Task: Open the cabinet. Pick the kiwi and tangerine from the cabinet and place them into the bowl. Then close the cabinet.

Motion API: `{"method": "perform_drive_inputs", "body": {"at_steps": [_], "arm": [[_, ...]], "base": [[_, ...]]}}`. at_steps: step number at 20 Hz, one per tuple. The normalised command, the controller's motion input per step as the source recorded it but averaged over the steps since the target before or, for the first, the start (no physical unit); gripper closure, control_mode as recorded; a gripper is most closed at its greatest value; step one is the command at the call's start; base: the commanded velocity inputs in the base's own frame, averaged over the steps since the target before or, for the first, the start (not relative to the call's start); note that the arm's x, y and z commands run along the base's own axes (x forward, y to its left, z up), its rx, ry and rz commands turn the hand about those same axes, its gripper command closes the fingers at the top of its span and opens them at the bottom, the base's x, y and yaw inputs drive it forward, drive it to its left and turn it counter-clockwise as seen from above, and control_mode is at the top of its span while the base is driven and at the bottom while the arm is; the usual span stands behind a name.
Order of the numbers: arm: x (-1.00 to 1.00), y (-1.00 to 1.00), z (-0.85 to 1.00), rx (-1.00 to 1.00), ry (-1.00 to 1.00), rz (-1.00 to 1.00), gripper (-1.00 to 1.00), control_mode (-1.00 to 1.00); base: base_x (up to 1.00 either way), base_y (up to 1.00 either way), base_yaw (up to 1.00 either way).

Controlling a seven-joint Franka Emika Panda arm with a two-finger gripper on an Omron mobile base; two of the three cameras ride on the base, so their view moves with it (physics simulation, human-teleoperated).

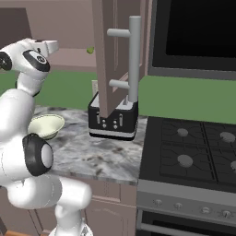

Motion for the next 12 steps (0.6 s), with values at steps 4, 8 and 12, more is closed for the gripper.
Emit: {"method": "perform_drive_inputs", "body": {"at_steps": [4, 8, 12], "arm": [[-1.00, 0.32, 0.79, 0.02, -0.05, 0.00, 1.00, -1.00], [-0.75, 0.21, 0.48, 0.03, 0.02, 0.00, 1.00, -1.00], [-0.23, 0.00, -0.05, 0.00, 0.02, 0.00, 1.00, -1.00]], "base": [[0.00, 0.00, 0.00], [0.00, 0.00, 0.00], [0.00, 0.00, 0.00]]}}
